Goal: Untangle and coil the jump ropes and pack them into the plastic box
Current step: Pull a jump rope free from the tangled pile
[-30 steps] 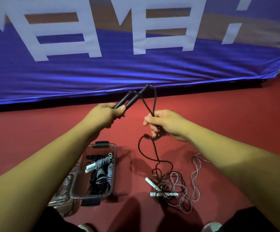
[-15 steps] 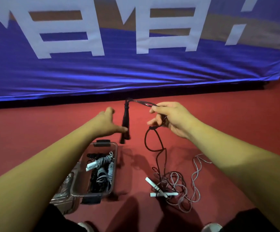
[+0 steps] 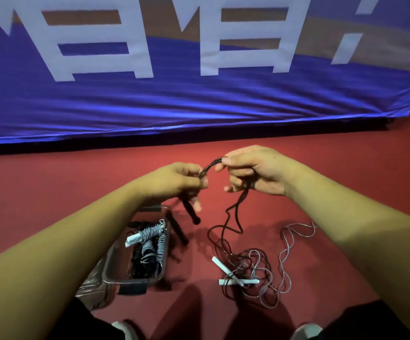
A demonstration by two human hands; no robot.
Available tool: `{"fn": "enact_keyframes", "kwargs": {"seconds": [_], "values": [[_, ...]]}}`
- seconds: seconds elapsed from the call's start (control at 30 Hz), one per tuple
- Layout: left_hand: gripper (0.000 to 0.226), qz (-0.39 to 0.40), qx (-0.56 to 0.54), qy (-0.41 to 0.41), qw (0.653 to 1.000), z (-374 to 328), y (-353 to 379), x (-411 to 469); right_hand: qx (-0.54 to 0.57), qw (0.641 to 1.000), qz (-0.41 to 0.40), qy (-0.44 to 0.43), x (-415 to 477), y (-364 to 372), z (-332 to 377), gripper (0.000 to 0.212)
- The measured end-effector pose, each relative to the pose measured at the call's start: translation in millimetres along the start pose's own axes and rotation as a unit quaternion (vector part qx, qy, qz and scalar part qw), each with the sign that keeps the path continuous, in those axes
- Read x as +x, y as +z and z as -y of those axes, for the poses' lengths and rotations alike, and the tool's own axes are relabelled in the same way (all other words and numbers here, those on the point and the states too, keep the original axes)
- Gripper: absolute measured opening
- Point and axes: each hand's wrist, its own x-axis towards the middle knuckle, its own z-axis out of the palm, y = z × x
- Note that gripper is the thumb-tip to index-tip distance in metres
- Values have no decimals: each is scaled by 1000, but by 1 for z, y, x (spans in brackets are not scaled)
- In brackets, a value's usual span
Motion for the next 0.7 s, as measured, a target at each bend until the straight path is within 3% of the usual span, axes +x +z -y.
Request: {"fn": "enact_keyframes", "kwargs": {"seconds": [0.07,0.17,0.23,0.4,0.53,0.63,0.7], "values": [[8,-33,101,-37,994,-2,-6,-2,-35,998,-2,47,-4,-17,-2,16],[17,-92,225,-64,968,2,-23,-2,-196,972,-6,126,-8,-35,-12,12],[18,-114,264,-61,956,3,-27,-2,-270,953,-29,131,-4,-41,-19,14],[16,-126,94,-70,985,0,-24,-4,-350,930,-106,45,0,-51,-30,6],[14,-87,45,-84,992,-2,-14,-8,-459,882,-108,-3,-1,-45,-22,32],[14,-57,75,-69,993,-10,-2,-5,-313,948,-53,-19,4,-20,-23,52],[14,-42,93,-63,993,-14,3,-4,-288,957,-14,-34,9,-3,-26,43]]}}
